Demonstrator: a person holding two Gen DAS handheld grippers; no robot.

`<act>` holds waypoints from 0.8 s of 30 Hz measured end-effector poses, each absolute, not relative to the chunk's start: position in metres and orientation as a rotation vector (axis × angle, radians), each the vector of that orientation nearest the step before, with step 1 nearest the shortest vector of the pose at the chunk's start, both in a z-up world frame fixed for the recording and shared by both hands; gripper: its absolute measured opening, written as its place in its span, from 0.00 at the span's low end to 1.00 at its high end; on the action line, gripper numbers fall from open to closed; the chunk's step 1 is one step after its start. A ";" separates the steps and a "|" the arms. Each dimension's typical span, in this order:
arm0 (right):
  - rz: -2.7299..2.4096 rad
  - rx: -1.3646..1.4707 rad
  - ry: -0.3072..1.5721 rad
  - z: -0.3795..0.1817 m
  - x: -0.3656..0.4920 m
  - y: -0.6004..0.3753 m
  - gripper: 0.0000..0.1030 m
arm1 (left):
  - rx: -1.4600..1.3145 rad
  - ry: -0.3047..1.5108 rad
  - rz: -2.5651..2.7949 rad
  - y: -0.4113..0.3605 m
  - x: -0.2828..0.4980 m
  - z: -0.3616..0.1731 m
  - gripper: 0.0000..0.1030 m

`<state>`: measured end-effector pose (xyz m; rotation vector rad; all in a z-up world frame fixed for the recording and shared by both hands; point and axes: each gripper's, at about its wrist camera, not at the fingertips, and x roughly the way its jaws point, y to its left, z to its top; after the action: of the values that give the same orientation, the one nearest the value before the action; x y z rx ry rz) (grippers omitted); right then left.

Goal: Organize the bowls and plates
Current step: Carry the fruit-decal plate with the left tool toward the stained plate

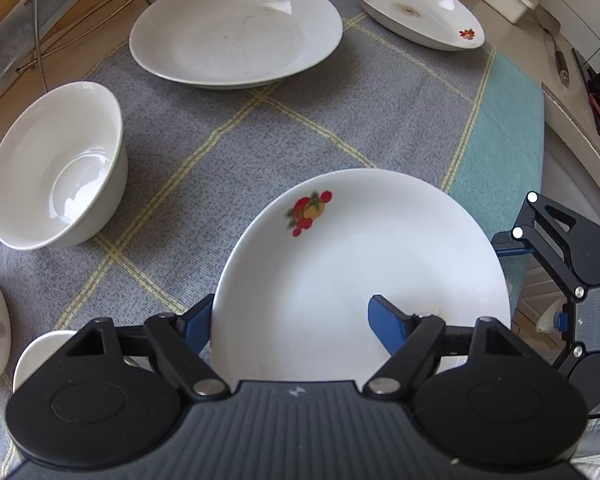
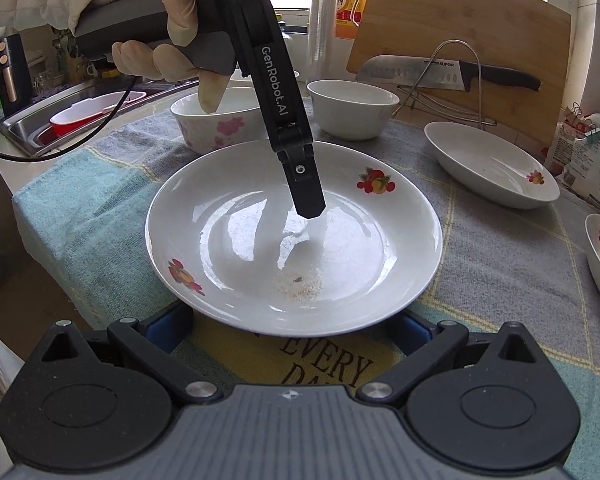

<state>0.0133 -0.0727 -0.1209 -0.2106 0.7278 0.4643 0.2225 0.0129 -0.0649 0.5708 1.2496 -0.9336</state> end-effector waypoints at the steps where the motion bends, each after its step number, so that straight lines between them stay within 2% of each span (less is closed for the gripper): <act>1: 0.459 -0.207 0.732 -0.121 0.014 -0.072 1.00 | 0.575 1.248 -0.935 0.013 0.222 -0.066 0.77; 24: 0.452 -0.199 0.771 -0.116 0.018 -0.079 1.00 | 0.591 1.268 -0.951 0.005 0.223 -0.066 0.76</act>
<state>0.0181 -0.0785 -0.1156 -0.1990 0.7710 0.4523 0.2225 0.0046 -0.0657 0.5915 1.2680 -0.9511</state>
